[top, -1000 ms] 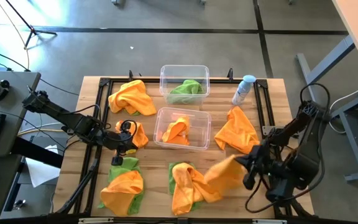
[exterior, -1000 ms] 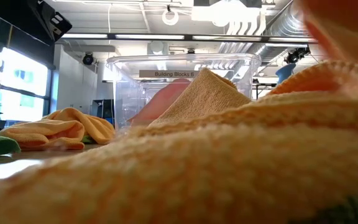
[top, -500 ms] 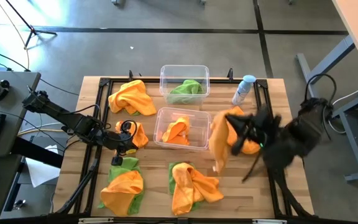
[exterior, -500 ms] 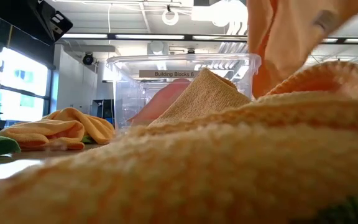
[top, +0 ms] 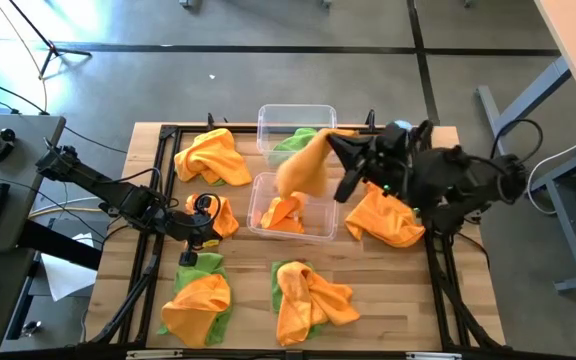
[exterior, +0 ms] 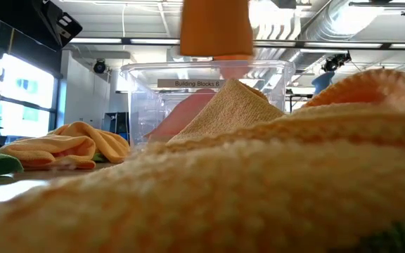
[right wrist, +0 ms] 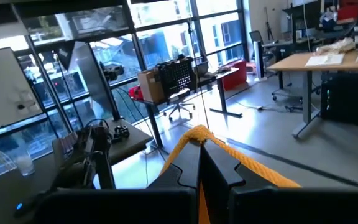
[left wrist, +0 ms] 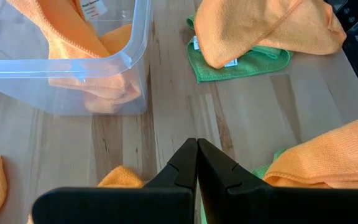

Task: Sort microfiber towel by color & place in baskets
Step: Put the orange microfiber towel into the bottom transparent bin

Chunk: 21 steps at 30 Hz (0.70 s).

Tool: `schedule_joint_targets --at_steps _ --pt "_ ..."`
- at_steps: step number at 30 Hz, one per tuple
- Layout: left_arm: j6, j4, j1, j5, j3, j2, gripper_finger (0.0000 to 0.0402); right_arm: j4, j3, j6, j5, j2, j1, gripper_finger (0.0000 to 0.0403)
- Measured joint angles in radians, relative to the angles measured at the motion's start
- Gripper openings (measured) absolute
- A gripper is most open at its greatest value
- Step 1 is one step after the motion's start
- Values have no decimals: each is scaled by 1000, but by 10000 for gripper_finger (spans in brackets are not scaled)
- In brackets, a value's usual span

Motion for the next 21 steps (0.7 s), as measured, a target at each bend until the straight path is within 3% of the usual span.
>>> schedule_joint_targets --at_steps 5,11,16,21 --pt "0 0 0 0 0 0 0 42 0 30 0 42 -3 0" --pt "0 0 0 0 0 0 0 161 0 -51 -1 75 6 0" --pt "0 -1 0 0 0 0 0 127 0 -37 61 109 -3 0" --pt "-1 -1 0 0 0 0 0 -13 0 119 94 152 -29 0"
